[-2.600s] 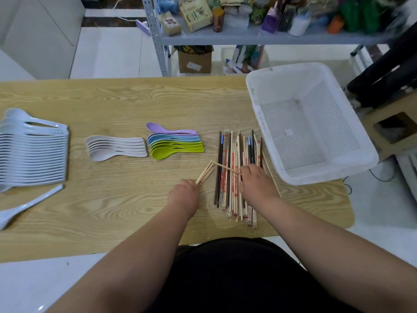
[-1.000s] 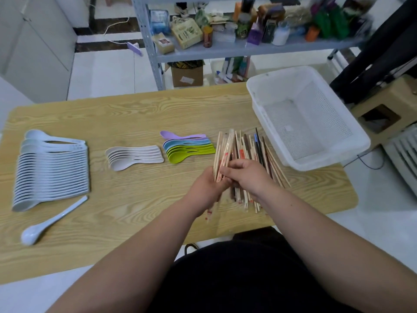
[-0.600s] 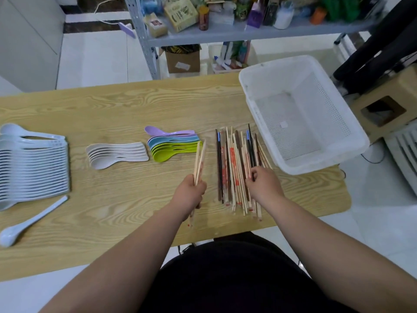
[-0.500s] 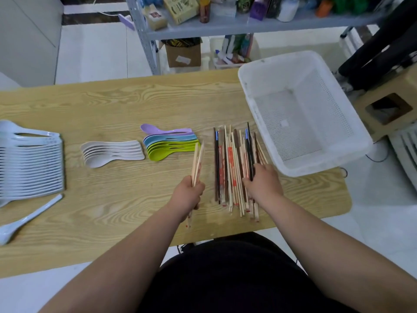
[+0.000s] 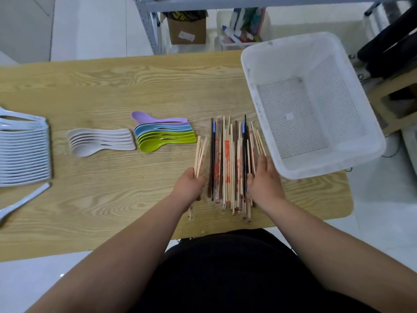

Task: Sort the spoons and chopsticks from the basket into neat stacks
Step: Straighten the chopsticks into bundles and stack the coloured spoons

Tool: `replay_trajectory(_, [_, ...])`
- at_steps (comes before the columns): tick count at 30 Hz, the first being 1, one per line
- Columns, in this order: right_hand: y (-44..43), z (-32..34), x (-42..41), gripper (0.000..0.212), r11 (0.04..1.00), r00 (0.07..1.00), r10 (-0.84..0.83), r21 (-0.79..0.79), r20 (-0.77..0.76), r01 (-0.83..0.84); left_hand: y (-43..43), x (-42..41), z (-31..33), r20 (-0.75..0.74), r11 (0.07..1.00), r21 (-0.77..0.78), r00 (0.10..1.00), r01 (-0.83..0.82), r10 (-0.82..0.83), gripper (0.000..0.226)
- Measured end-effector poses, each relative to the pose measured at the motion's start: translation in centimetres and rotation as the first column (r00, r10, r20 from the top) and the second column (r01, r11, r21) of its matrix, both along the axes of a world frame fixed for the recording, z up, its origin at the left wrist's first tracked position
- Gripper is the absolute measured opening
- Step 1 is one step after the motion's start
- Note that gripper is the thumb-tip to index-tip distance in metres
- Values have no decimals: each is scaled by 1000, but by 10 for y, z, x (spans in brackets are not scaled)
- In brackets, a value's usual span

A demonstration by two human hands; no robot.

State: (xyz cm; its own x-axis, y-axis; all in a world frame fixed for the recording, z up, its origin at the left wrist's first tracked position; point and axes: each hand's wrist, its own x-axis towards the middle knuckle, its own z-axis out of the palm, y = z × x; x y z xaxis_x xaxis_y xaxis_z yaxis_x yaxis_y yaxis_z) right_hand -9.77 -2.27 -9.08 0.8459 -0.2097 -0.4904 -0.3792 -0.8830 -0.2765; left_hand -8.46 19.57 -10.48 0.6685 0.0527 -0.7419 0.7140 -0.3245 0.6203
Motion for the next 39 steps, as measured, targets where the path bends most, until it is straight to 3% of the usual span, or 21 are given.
replay_trajectory(7, [0,2,-2,54,993,993,-112,51,49,109,1,-5,1,-8,997,27,997,72,-72,11])
replay_trajectory(13, [-3,2,-3,54,916,932,-364,178,-5,359,7,-10,5,-5,996,-21,996,90,-90,13])
replay_trajectory(19, [1,2,-5,31,920,928,-370,119,-54,374,14,-12,4,-14,995,-43,996,87,-87,16])
replay_trajectory(22, [3,5,-7,36,908,918,-391,137,-70,397,18,-13,7,-15,995,-32,995,96,-96,14])
replay_trajectory(27, [0,4,-11,48,833,866,-488,240,-108,499,23,-18,11,-23,996,-29,996,90,-90,18])
replay_trajectory(30, [-1,6,-14,41,777,830,-548,303,-105,552,26,-21,14,-26,995,-35,995,91,-92,16])
replay_trajectory(33, [0,8,-20,33,692,773,-620,370,-134,619,28,-21,18,-12,996,-69,999,48,-49,10])
replay_trajectory(39, [15,19,-22,49,512,705,-678,554,-209,657,20,-18,29,-17,973,-212,996,-93,91,5])
